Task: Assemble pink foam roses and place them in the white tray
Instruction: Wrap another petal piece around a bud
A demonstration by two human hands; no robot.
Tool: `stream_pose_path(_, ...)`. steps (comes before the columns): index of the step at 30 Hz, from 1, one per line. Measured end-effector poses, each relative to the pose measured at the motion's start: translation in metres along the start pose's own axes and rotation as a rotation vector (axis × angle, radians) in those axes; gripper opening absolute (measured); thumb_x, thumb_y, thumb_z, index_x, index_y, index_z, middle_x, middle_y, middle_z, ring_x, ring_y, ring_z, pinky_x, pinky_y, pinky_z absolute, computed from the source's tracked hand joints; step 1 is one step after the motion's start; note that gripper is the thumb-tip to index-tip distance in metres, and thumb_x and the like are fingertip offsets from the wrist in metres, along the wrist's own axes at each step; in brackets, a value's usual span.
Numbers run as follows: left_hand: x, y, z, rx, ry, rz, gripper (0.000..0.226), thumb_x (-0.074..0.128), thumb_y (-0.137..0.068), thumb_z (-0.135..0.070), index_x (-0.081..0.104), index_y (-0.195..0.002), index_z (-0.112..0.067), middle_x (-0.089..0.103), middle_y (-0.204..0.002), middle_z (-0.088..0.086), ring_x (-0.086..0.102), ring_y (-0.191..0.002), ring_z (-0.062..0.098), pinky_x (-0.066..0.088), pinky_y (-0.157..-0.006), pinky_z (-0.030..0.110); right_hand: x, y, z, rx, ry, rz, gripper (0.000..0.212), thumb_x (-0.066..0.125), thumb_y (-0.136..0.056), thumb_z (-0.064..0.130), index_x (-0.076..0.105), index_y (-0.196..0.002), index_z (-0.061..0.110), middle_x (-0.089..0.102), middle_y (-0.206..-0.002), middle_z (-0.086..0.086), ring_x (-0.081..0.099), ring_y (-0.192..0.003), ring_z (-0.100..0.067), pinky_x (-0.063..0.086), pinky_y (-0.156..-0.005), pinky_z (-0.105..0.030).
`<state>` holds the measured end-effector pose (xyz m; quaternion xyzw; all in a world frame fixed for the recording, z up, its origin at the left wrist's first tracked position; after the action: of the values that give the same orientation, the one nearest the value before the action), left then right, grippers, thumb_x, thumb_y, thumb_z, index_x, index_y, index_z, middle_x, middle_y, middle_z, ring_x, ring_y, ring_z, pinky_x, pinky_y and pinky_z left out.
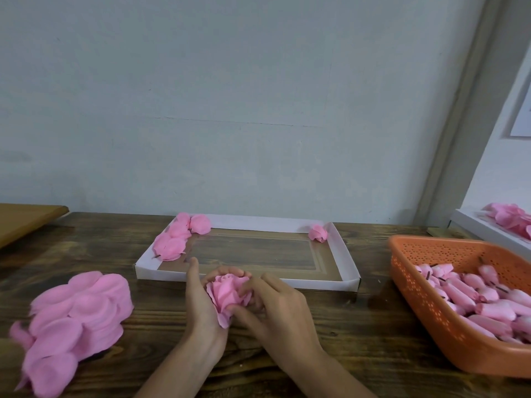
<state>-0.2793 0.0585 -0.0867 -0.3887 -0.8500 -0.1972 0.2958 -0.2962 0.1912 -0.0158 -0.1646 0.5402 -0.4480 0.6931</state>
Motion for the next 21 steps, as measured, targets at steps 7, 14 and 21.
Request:
stream_pose_path(7,0.001,0.003,0.004,-0.088,-0.001,-0.006,0.083,0.042,-0.096,-0.073,0.069,-0.054,-0.006,0.064,-0.06,0.012,0.066,-0.05,0.025,0.058,-0.052,0.033,0.012,-0.001,-0.011,0.076,-0.184,0.119,0.029,0.078,-0.081,0.056,0.066,-0.095,0.033,0.048,-0.08,0.024,0.05,-0.076,-0.001,0.038,-0.066,-0.017)
stream_pose_path(14,-0.011,0.001,0.012,-0.201,-0.052,-0.07,0.068,0.036,-0.099,-0.073,0.056,-0.086,-0.009,0.068,-0.05,0.007,0.066,-0.038,0.022,0.054,-0.035,0.037,0.026,-0.002,-0.02,0.154,-0.468,0.26,0.015,0.084,-0.084,0.039,0.073,-0.089,0.03,0.056,-0.087,0.008,0.054,-0.076,-0.007,0.044,-0.07,-0.022)
stream_pose_path(21,-0.016,-0.005,0.01,-0.186,-0.072,-0.066,0.069,0.028,-0.104,-0.067,0.058,-0.087,-0.007,0.068,-0.051,0.006,0.065,-0.036,0.019,0.052,-0.032,0.034,0.033,0.003,-0.012,0.123,-0.56,0.413,0.011,0.08,-0.091,0.022,0.072,-0.099,0.022,0.052,-0.105,-0.011,0.058,-0.092,-0.027,0.052,-0.074,-0.037)
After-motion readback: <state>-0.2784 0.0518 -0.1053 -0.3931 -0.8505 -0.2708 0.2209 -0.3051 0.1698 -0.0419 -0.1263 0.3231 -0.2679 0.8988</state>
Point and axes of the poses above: each hand's wrist, its own y-axis away from the middle knuckle, its own x-axis out of the palm, z = x × y, the point moved 10 cm from there along -y, towards the middle knuckle
